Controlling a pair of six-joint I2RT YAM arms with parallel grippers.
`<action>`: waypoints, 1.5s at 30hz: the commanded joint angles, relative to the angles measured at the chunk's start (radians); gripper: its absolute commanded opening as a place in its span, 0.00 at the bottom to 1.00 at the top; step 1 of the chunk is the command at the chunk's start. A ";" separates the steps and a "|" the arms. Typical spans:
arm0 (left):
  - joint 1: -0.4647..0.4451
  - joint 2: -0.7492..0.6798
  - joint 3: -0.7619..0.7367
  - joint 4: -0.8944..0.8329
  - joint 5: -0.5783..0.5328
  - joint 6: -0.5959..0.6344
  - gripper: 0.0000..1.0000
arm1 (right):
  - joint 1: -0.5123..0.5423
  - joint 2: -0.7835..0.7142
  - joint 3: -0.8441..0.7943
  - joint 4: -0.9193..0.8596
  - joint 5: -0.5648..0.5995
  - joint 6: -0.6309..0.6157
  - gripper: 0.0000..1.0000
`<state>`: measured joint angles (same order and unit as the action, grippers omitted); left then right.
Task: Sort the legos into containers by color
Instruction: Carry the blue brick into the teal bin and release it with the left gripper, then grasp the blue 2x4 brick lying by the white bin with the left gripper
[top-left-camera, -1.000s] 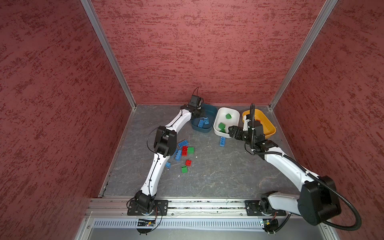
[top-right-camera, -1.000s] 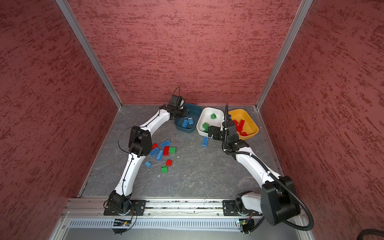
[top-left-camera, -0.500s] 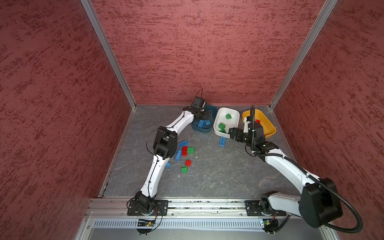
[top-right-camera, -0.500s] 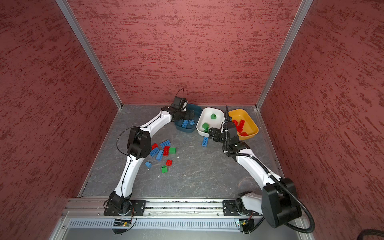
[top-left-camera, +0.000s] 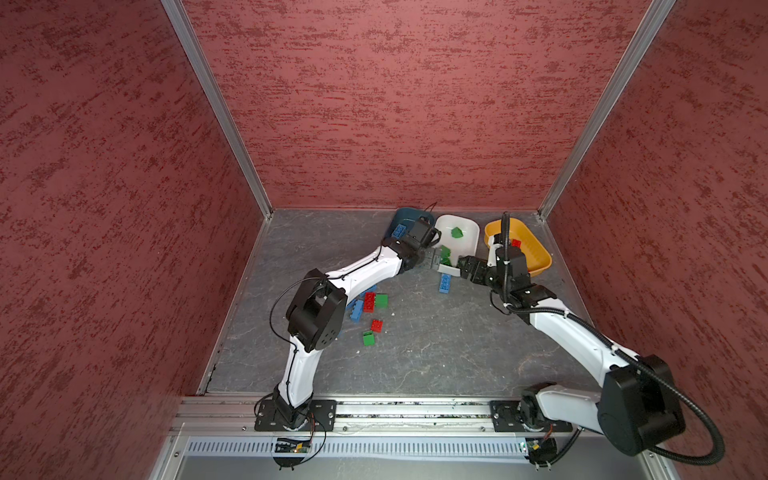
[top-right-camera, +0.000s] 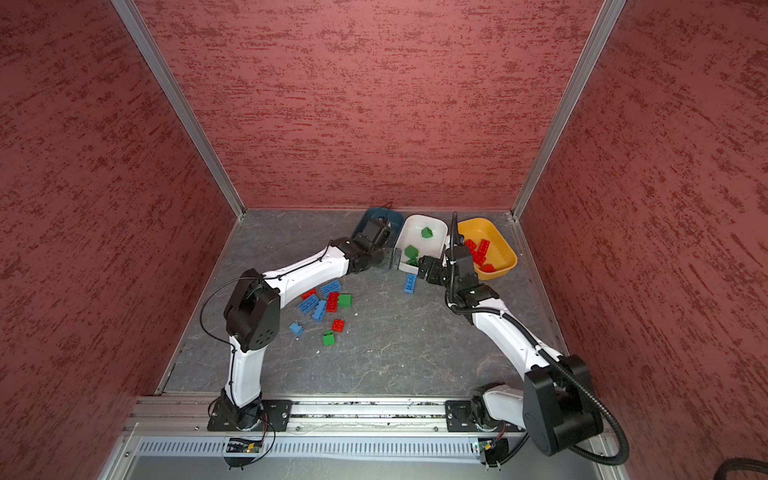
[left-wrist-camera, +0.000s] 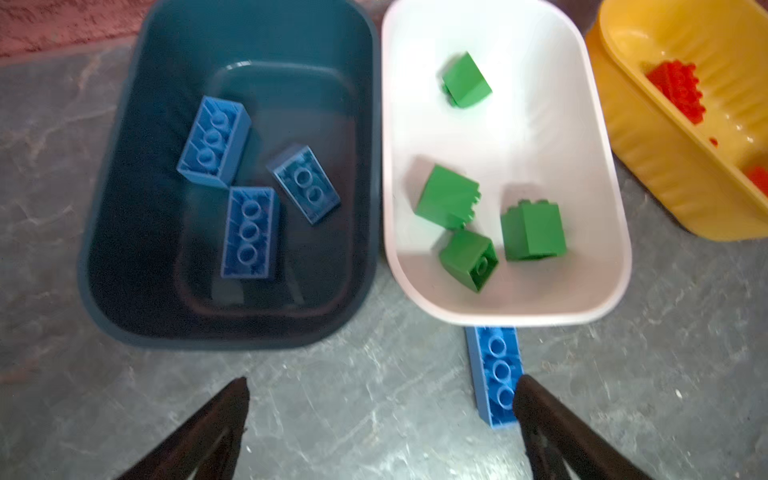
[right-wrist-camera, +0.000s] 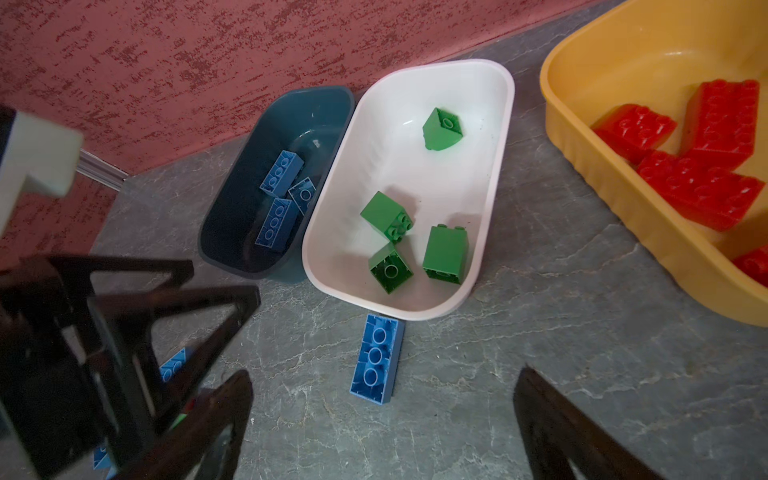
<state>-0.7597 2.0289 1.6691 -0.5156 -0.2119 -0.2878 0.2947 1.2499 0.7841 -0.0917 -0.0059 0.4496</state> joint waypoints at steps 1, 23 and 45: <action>-0.050 -0.007 -0.042 -0.009 -0.046 -0.057 0.99 | -0.003 -0.009 -0.006 0.061 0.034 0.021 0.99; -0.157 0.285 0.175 -0.046 -0.048 -0.171 0.93 | -0.004 -0.089 -0.059 0.016 0.189 0.062 0.99; -0.147 0.373 0.260 -0.064 0.018 -0.159 0.24 | -0.159 -0.252 -0.269 -0.140 -0.022 -0.002 0.99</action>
<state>-0.9081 2.4104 1.9495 -0.5728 -0.2306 -0.4511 0.1383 1.0199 0.5385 -0.1967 0.0753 0.5049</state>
